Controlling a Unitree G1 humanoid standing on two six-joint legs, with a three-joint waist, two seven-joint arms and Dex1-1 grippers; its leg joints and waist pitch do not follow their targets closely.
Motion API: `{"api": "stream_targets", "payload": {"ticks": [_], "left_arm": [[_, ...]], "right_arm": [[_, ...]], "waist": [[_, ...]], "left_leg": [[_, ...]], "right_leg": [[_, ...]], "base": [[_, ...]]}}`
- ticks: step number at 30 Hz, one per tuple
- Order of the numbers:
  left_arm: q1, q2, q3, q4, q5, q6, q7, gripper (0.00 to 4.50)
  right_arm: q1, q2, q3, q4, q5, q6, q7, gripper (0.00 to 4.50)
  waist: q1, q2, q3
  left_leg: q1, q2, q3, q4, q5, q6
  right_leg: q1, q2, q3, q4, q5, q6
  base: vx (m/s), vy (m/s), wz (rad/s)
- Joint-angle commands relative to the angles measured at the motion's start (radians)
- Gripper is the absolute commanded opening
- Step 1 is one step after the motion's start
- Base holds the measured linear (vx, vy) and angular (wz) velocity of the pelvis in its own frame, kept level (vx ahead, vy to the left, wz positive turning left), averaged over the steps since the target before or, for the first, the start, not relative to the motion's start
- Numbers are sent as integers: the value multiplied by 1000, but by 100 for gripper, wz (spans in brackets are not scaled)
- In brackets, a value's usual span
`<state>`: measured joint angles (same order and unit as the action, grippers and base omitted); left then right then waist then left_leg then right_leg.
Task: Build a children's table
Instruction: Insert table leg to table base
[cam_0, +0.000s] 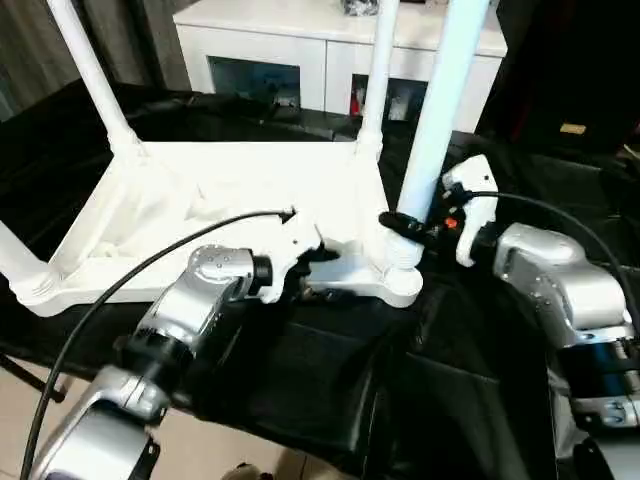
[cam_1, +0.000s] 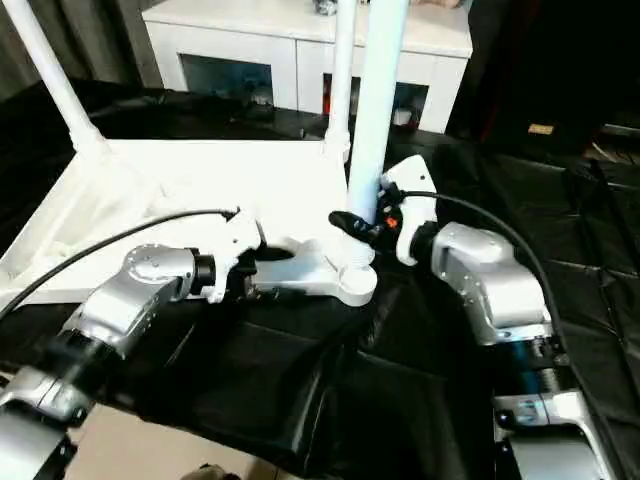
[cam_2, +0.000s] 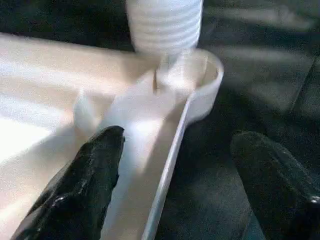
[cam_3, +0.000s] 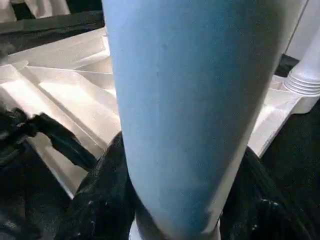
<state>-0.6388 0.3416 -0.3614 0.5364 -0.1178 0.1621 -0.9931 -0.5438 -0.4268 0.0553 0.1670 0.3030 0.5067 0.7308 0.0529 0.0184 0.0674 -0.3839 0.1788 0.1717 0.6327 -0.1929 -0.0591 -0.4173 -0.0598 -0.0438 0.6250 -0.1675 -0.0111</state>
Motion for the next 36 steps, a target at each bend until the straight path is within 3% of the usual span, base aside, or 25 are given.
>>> {"api": "stream_targets", "payload": {"ticks": [1, 2, 4, 6, 11, 14, 18, 19, 26, 36], "left_arm": [[-19, 15, -20, 42, 21, -21, -44, 351], [-20, 17, -23, 48, 20, -19, -59, 342], [-22, 22, -31, 55, 16, -19, -95, 315], [-38, 14, -28, 93, 40, -58, -80, 306], [-94, -3, -32, 199, 97, -145, -42, 268], [-111, -7, -33, 225, 106, -156, -54, 232], [-145, -10, -48, 272, 122, -177, -103, 225], [-157, -12, -54, 295, 133, -192, -117, 202], [-214, -32, -65, 395, 174, -247, -141, 145], [-256, -59, -81, 498, 230, -293, -152, 68]], "right_arm": [[9, -18, -5, -40, -1, -11, 13, 185], [12, -20, -6, -44, -1, -10, 15, 185], [19, -24, -5, -53, 0, -10, 19, 185], [20, -26, -6, -55, 0, -11, 19, 185], [18, -23, -4, -58, 2, -13, 28, 185], [20, -23, 1, -62, 2, -14, 33, 185], [23, -25, 6, -70, 2, -17, 46, 185], [22, -25, 7, -69, 2, -18, 48, 185], [24, -25, 8, -76, 3, -18, 56, 185], [21, -25, 9, -77, 1, -22, 65, 185]], "waist": [[1, -2, -84], [0, -3, -83], [0, 3, -84], [-1, 0, -84], [1, -2, -82], [1, -4, -83], [3, 0, -84], [3, 1, -85], [5, 2, -86], [7, 5, -86]], "left_leg": [[16, 35, -9, -76, -141, 29], [14, 36, -10, -77, -141, 29], [16, 38, -11, -77, -145, 26], [16, 40, -11, -78, -151, 28], [18, 38, -11, -78, -176, 23], [16, 38, -11, -78, -166, 25], [16, 38, -12, -77, -159, 30], [17, 39, -12, -77, -158, 31], [17, 39, -13, -77, -156, 32], [18, 40, -14, -78, -169, 31]], "right_leg": [[61, -68, 43, -76, -201, -201], [63, -69, 43, -75, -195, -205], [63, -70, 43, -72, -167, -227], [63, -70, 43, -71, -154, -240], [65, -72, 42, -79, -209, -227], [65, -72, 42, -77, -195, -232], [67, -74, 42, -76, -183, -240], [67, -73, 42, -75, -170, -242], [70, -74, 42, -73, -132, -260], [73, -76, 42, -74, -134, -271]], "base": [[0, 0, 0], [0, 0, 0], [0, 0, 0], [0, 0, 0], [0, 0, 0], [0, 0, 0], [0, 0, 0], [0, 0, 0], [0, 0, 0], [0, 0, 0]]}}
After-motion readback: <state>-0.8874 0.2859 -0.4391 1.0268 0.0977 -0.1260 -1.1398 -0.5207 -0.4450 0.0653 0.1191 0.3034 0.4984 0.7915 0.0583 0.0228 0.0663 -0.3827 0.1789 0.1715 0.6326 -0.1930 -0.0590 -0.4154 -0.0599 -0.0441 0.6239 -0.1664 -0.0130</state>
